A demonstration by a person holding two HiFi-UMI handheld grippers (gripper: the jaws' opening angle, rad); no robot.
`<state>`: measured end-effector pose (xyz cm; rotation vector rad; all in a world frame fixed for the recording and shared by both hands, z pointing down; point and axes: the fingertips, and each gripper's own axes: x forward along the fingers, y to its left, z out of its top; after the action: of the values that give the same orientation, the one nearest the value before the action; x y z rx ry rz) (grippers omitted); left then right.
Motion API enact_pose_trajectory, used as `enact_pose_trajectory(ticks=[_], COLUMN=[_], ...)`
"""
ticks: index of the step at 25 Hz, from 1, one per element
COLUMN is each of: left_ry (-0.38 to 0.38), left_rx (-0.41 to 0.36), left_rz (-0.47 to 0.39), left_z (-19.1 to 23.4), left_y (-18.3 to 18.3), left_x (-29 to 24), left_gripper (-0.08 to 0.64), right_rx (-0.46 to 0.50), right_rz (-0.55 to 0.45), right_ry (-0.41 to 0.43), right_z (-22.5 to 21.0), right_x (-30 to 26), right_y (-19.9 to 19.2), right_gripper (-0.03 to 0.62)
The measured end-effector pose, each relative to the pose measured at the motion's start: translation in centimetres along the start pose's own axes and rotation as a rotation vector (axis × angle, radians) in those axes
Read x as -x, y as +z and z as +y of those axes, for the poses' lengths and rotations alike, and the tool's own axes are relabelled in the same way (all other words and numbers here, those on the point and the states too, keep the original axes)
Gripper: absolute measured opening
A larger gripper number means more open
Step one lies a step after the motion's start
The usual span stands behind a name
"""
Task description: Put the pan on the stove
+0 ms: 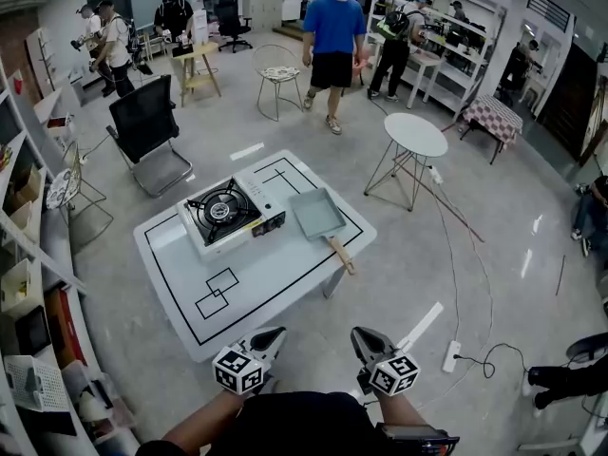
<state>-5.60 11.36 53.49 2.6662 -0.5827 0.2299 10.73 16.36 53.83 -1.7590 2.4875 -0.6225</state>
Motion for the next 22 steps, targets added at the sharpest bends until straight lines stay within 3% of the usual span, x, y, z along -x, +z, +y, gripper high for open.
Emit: enact_pose_trajectory(ticks=[14, 22], left_ry=[0.008, 0.066], left_rx=[-0.001, 0.014], left_rz=[-0.025, -0.019], left_z=[0.8, 3.2], left_y=[0.9, 1.0], left_x=[0.7, 0.2], left_gripper=[0.009, 0.009], right_rx=[0.015, -0.004], right_rz=[0.019, 0.041], right_ry=[-0.001, 0.029], right_z=[0.4, -1.4], right_x=[-1.3, -4.5], right_y=[0.6, 0.6], right_gripper=[0.026, 0.026])
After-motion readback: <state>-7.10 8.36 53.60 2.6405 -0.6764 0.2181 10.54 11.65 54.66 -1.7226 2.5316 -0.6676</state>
